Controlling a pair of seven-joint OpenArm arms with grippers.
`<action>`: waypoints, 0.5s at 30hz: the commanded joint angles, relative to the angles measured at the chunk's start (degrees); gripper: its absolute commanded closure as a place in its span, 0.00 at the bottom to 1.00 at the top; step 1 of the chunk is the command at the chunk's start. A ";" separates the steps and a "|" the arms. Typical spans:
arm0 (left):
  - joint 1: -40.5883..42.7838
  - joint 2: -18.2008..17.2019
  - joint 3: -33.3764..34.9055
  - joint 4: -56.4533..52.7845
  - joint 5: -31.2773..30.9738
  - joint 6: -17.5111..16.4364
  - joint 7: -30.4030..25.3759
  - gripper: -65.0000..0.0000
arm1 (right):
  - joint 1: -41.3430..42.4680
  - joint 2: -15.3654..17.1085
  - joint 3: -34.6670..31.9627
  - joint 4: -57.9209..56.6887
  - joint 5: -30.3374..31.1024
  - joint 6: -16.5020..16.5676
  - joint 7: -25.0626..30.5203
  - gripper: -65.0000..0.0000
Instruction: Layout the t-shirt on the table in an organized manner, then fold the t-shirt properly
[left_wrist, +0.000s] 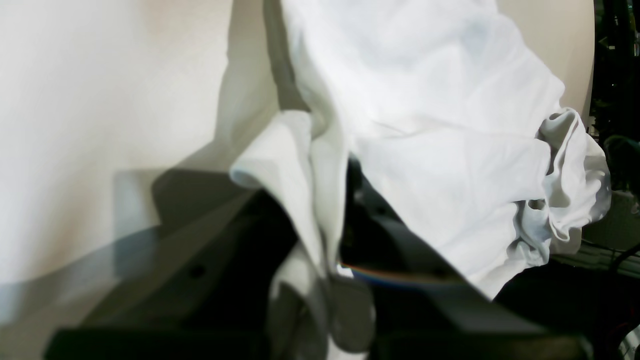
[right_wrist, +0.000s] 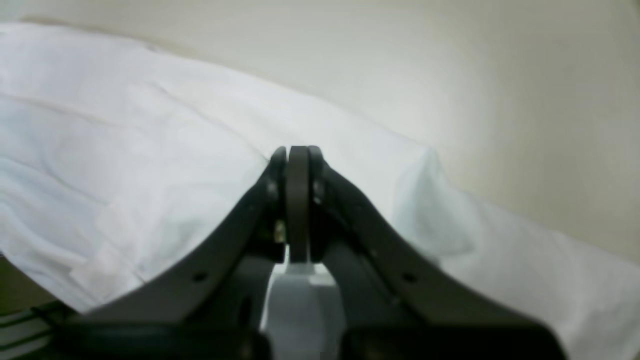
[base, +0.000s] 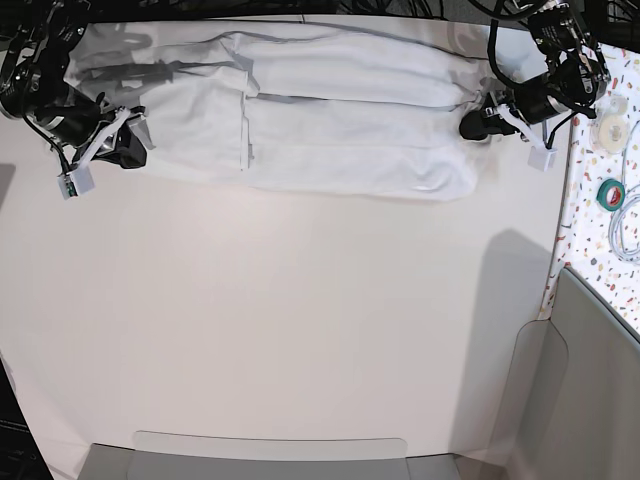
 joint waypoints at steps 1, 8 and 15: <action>0.25 -0.32 0.21 0.27 1.97 0.26 0.38 1.00 | 0.81 0.74 0.24 0.96 0.83 0.13 1.27 1.00; 0.34 -0.32 0.21 0.27 1.97 0.26 -0.94 1.00 | 1.07 0.74 0.24 1.05 0.83 0.13 1.27 1.00; 0.08 -0.32 0.21 0.35 1.97 0.26 -0.94 1.00 | 1.07 0.47 0.24 1.05 0.83 0.13 1.45 1.00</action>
